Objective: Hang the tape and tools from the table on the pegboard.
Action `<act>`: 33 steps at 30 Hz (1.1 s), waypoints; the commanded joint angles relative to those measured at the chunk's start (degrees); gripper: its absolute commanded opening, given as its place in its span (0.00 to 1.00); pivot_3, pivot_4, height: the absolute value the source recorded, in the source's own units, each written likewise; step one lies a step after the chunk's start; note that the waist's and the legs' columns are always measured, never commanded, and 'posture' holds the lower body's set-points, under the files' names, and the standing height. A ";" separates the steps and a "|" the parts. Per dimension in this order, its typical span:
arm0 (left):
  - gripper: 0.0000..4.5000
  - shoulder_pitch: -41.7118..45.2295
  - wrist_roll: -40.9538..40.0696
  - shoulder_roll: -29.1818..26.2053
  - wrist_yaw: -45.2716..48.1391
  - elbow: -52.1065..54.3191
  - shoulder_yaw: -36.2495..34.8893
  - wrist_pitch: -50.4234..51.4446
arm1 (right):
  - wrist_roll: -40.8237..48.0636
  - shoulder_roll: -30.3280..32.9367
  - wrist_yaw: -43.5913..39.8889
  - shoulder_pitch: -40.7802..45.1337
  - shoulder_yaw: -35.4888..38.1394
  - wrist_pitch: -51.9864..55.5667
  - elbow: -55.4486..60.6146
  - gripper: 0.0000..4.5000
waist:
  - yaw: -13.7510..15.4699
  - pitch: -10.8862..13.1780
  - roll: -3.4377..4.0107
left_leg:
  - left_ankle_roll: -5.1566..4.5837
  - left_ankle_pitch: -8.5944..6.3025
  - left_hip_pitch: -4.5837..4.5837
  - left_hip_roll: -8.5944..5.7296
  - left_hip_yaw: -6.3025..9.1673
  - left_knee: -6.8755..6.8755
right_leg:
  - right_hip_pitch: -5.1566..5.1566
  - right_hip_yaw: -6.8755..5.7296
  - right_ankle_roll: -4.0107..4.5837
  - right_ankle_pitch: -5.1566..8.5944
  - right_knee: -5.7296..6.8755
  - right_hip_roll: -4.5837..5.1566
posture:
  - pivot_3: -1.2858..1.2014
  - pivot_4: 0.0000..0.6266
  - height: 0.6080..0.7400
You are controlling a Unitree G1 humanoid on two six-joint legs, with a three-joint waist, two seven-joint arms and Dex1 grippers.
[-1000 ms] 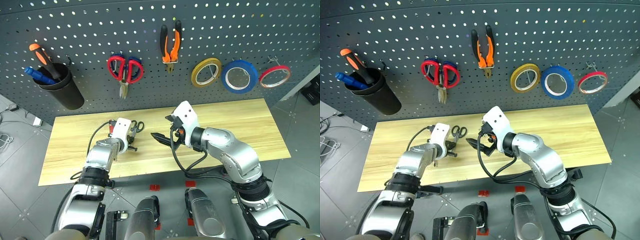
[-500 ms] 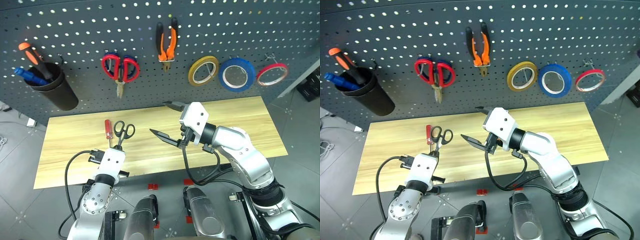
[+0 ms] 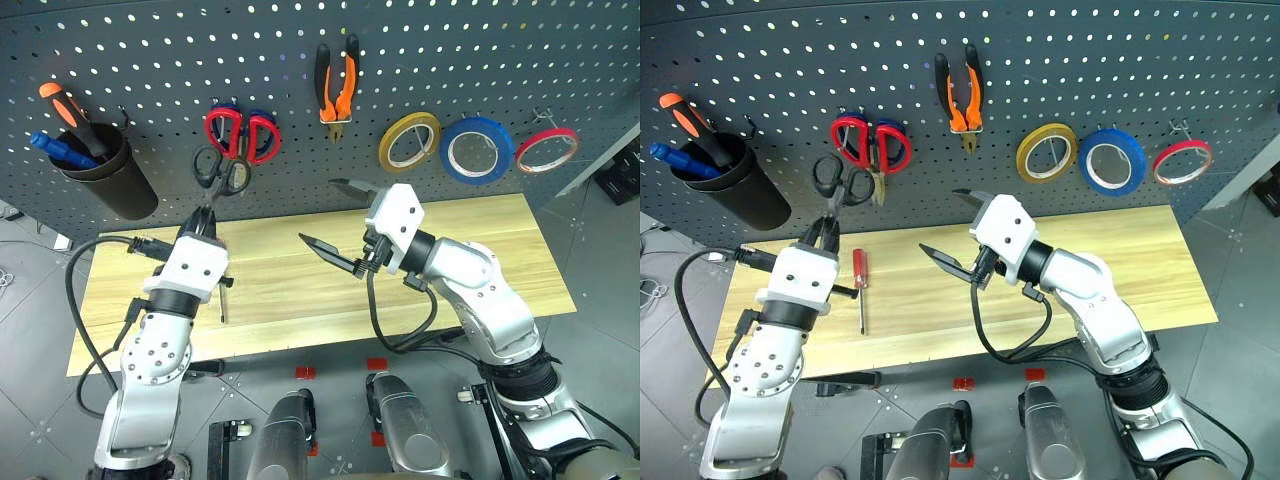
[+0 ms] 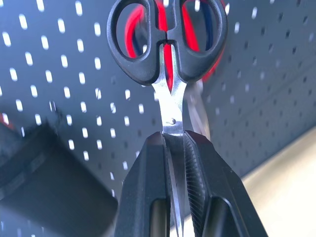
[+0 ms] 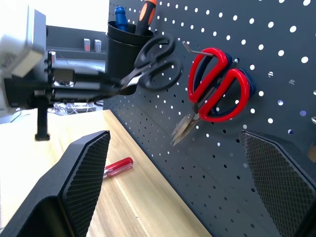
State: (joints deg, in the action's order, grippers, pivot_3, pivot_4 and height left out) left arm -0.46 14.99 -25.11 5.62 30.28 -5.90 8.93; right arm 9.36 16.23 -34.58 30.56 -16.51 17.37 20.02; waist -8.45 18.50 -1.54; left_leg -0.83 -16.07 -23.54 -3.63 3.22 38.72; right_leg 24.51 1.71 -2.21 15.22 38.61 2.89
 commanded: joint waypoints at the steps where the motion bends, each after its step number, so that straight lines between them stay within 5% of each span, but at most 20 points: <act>1: 0.03 0.72 1.29 -0.58 0.41 0.36 -0.24 -2.57 | -0.35 -0.78 0.88 0.89 1.23 -1.71 1.36 1.00 | -0.01 0.00 0.00 | 0.00 0.00 0.00 0.00 0.00 0.00 | 0.00 0.00 0.00 0.00 0.00 0.00 | 0.40 0.51 1.00; 31: 0.03 16.69 2.75 3.99 1.24 -17.14 3.20 5.34 | -0.92 -4.09 1.31 3.87 2.31 -1.69 -2.24 1.00 | -0.12 0.00 -0.01 | 0.02 0.01 0.00 0.01 0.01 0.09 | 0.08 -0.09 0.01 -0.01 0.25 -0.01 | 0.41 0.51 1.00; 33: 0.20 17.20 1.63 4.95 1.43 -17.47 2.90 6.44 | -1.22 -4.21 1.37 3.65 2.06 -1.56 -2.11 1.00 | -0.05 0.00 -0.01 | 0.02 0.02 0.00 0.01 0.01 0.12 | 0.07 -0.11 0.01 -0.01 0.26 0.00 | 0.41 0.51 1.00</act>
State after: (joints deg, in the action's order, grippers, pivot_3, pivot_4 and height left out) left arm 16.86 17.78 -20.86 6.72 13.10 -3.04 14.31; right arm 7.95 12.44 -33.57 33.38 -14.64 16.94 15.99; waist -8.50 18.51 -1.55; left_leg -0.81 -16.05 -23.54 -3.62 3.23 38.85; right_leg 24.57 1.61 -2.21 15.21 38.87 2.89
